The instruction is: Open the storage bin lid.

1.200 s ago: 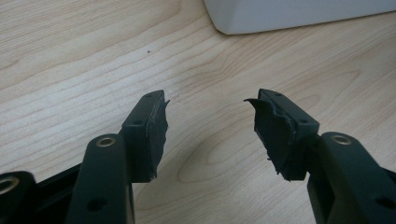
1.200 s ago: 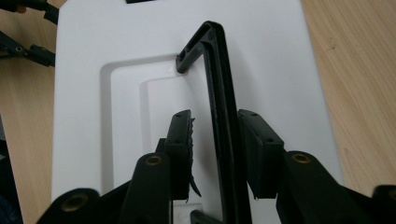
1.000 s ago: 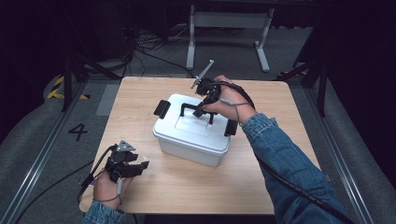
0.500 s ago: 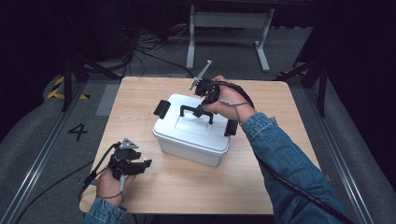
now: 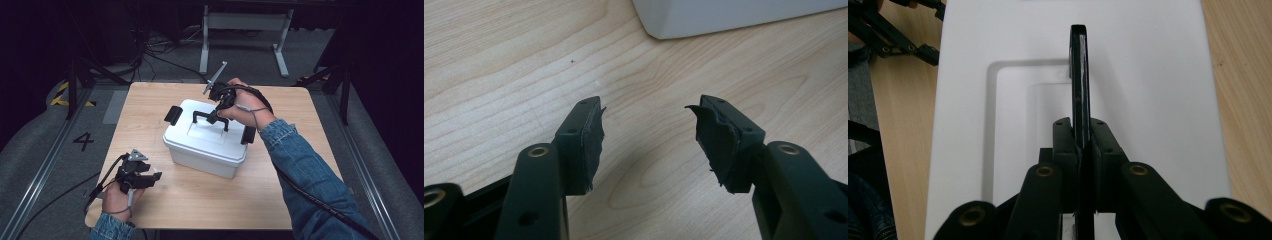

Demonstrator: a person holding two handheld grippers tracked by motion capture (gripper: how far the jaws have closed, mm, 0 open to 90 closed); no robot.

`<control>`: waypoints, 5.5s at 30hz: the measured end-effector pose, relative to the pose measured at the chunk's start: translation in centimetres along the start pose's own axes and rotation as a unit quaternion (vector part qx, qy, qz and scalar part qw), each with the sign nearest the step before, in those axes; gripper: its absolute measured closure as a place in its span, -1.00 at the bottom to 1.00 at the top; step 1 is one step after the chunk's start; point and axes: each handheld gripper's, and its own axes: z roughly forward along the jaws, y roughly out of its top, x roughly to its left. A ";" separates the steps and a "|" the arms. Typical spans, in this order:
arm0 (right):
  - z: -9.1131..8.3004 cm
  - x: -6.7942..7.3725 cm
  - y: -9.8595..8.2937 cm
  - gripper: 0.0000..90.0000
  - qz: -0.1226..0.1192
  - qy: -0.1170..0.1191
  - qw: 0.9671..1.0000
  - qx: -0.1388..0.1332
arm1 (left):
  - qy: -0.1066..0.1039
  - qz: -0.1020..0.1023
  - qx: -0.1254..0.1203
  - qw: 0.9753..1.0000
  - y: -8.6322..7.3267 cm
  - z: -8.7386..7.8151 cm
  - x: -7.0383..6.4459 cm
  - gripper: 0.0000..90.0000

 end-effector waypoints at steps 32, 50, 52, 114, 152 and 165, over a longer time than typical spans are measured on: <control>-9.1 -1.4 -4.7 0.88 0.032 -0.049 0.997 -0.048 | -0.008 -0.003 0.004 1.000 0.3 0.6 0.0 -0.01; -13.2 -4.1 -11.6 0.88 0.097 -0.087 0.990 -0.055 | -0.008 0.002 0.014 1.000 0.2 0.8 0.0 -0.01; -13.5 -4.4 -12.2 0.88 0.104 -0.088 0.989 -0.056 | -0.007 0.004 0.016 1.000 0.2 0.9 0.0 -0.02; -4.2 -10.6 -26.5 0.87 0.240 -0.101 0.965 -0.029 | -0.007 0.014 0.031 0.999 0.3 1.5 -0.2 -0.03; -1.6 -11.3 -28.7 0.70 0.267 -0.103 0.958 -0.033 | -0.009 0.014 0.043 0.999 0.3 1.7 -0.4 -0.04; -2.9 -11.0 -28.7 0.32 0.266 -0.134 0.953 -0.060 | -0.012 0.017 0.038 0.999 0.6 2.0 -0.3 -0.04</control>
